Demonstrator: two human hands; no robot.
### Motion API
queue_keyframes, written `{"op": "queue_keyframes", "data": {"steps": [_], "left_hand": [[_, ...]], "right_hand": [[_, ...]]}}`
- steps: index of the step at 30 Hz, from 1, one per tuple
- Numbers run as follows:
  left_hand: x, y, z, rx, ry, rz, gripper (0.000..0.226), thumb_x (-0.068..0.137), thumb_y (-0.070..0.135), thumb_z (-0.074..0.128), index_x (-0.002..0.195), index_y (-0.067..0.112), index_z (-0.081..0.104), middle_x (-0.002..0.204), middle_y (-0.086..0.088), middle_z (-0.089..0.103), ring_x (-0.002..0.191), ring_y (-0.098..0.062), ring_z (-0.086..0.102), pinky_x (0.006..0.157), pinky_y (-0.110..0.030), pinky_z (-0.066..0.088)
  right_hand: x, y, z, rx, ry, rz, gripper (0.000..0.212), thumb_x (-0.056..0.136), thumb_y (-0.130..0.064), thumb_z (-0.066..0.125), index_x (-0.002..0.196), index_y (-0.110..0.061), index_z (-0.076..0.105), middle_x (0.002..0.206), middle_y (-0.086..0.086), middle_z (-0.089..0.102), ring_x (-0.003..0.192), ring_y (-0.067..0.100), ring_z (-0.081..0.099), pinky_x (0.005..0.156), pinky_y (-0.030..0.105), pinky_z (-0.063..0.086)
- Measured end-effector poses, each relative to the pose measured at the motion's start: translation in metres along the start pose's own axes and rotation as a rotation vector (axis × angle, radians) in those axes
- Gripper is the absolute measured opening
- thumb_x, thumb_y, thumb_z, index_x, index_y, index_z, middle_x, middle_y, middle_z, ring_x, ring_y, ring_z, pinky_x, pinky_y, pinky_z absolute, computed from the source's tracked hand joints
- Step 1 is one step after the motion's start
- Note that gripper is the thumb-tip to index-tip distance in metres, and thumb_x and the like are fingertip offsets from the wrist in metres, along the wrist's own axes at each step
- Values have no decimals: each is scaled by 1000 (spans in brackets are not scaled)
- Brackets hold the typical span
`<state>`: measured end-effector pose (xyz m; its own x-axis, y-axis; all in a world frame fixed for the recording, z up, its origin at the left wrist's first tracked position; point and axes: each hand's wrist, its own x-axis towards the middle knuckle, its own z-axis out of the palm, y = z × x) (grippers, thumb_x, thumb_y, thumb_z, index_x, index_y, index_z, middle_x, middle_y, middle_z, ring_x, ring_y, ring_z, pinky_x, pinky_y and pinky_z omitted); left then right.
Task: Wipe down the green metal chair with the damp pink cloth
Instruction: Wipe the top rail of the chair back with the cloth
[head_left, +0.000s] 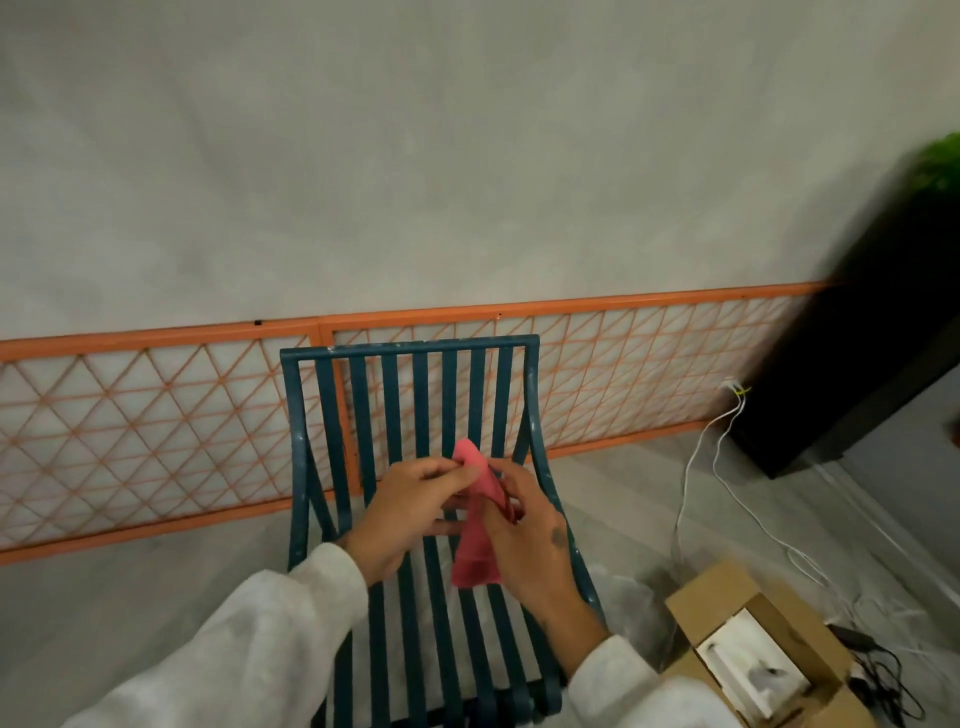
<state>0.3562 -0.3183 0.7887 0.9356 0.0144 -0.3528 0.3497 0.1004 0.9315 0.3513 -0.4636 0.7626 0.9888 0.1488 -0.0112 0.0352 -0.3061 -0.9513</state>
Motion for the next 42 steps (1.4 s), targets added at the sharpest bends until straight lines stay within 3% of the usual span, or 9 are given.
{"op": "queue_keyframes", "data": {"steps": [3, 6, 10, 14, 20, 26, 33, 39, 42], "left_hand": [[32, 9, 5, 55, 18, 8, 17, 90, 26, 67, 99, 14, 75, 94, -3, 77, 91, -17, 73, 82, -39, 60], [70, 20, 17, 119, 73, 23, 12, 90, 24, 67, 96, 18, 76, 92, -1, 77, 90, -16, 73, 83, -37, 59], [118, 35, 34, 154, 140, 19, 9, 89, 23, 69, 94, 21, 76, 91, -1, 76, 90, -17, 72, 83, -36, 60], [159, 39, 43, 194, 183, -8, 9, 89, 22, 69, 96, 22, 73, 92, 0, 76, 88, -14, 73, 85, -36, 59], [209, 32, 43, 375, 222, -13, 17, 86, 25, 71, 103, 27, 71, 98, 9, 73, 90, -7, 70, 80, -27, 58], [257, 20, 42, 450, 218, -55, 24, 88, 26, 68, 112, 24, 68, 105, 3, 71, 95, -13, 69, 82, -31, 58], [322, 4, 28, 445, 313, -81, 44, 80, 30, 72, 122, 24, 64, 109, 2, 71, 99, -17, 67, 94, -45, 54], [356, -5, 29, 426, 380, -105, 50, 85, 22, 70, 133, 14, 56, 128, -6, 64, 113, -21, 61, 100, -41, 50], [366, -6, 33, 510, 369, -61, 52, 87, 19, 68, 136, 11, 53, 133, -5, 60, 122, -20, 56, 101, -28, 42]], "right_hand": [[36, 6, -14, 8, -54, 45, 29, 95, -34, 57, 115, -53, 51, 102, -35, 56, 91, -18, 54, 61, 3, 43], [79, 18, -33, 5, -69, 64, 29, 94, -41, 58, 121, -50, 52, 112, -27, 58, 98, -9, 54, 81, 13, 43], [134, 38, -63, -4, -48, 81, 32, 93, -37, 59, 124, -45, 54, 118, -23, 58, 105, -1, 53, 90, 24, 45], [183, 57, -90, 27, -37, 137, 29, 92, -40, 60, 119, -49, 55, 117, -23, 57, 105, 3, 53, 82, 24, 47], [237, 81, -111, 14, -18, 167, 33, 89, -40, 63, 122, -44, 56, 119, -18, 59, 106, 8, 57, 90, 34, 51], [268, 93, -106, 2, -19, 205, 30, 91, -37, 62, 119, -45, 55, 123, -13, 59, 111, 14, 56, 93, 42, 53], [315, 103, -93, -27, -24, 198, 35, 92, -35, 62, 125, -39, 56, 119, -17, 58, 104, 6, 55, 72, 15, 43], [350, 113, -83, -81, -30, 187, 37, 92, -35, 61, 129, -34, 56, 122, -15, 58, 106, 8, 54, 92, 29, 48], [360, 121, -73, -98, -56, 206, 37, 93, -36, 60, 129, -33, 55, 122, -12, 58, 103, 9, 55, 78, 20, 49]]}}
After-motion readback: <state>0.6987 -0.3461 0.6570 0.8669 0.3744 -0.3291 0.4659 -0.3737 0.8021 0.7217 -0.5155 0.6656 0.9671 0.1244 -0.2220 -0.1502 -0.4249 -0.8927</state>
